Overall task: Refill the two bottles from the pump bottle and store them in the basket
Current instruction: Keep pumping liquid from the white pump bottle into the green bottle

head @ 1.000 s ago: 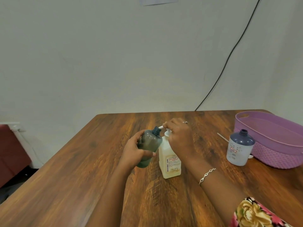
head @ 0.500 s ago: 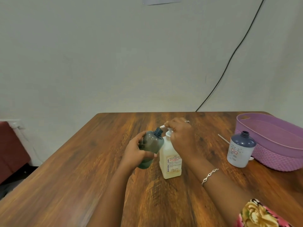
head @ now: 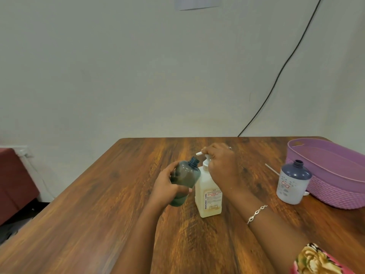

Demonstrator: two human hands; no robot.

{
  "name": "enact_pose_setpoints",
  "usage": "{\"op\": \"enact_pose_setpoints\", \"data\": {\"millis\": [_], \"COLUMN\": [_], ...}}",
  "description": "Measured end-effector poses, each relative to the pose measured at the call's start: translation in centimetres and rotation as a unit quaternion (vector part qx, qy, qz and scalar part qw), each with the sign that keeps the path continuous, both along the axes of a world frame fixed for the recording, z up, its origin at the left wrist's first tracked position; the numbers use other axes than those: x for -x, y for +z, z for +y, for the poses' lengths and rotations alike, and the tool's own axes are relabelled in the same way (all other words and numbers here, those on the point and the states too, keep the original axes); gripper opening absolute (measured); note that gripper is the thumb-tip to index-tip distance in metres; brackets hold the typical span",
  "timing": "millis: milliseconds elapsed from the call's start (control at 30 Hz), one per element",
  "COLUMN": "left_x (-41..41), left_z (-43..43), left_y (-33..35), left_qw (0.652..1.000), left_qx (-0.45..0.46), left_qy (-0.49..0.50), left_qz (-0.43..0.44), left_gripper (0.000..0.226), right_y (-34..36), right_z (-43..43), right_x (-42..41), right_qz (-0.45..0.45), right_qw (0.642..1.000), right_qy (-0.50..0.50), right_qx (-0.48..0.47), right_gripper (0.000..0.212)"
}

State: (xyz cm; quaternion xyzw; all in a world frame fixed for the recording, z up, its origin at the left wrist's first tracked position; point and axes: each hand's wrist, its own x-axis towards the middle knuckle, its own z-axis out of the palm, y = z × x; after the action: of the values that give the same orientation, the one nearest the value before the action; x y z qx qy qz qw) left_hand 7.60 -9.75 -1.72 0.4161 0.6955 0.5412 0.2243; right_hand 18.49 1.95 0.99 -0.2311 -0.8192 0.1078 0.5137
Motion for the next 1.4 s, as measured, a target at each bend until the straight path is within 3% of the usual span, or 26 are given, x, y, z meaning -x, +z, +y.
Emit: {"op": "enact_pose_setpoints", "data": {"millis": [67, 267, 533, 767, 1400], "left_x": [0.1, 0.2, 0.6, 0.3, 0.1], "left_z": [0.1, 0.0, -0.3, 0.5, 0.3], "left_y": [-0.1, -0.1, 0.3, -0.4, 0.2], "left_qw": [1.0, 1.0, 1.0, 1.0, 0.999], "left_qx": [0.0, 0.005, -0.012, 0.0, -0.021], "left_qy": [0.0, -0.001, -0.007, -0.001, -0.013], "left_qz": [-0.002, 0.001, -0.009, -0.011, -0.026], "left_gripper": [0.074, 0.076, 0.073, 0.075, 0.073], "right_y": [0.4, -1.8, 0.1, -1.6, -1.0], "right_z": [-0.1, -0.3, 0.7, 0.6, 0.4], "right_x": [0.0, 0.2, 0.5, 0.4, 0.5], "right_qz": [0.009, 0.022, 0.048, 0.046, 0.054], "right_qw": [1.0, 0.999, 0.998, 0.998, 0.998], "right_qy": [0.003, -0.015, 0.007, 0.001, -0.004], "right_qx": [0.02, -0.038, 0.036, -0.031, -0.011], "right_gripper": [0.017, 0.03, 0.017, 0.024, 0.019]}}
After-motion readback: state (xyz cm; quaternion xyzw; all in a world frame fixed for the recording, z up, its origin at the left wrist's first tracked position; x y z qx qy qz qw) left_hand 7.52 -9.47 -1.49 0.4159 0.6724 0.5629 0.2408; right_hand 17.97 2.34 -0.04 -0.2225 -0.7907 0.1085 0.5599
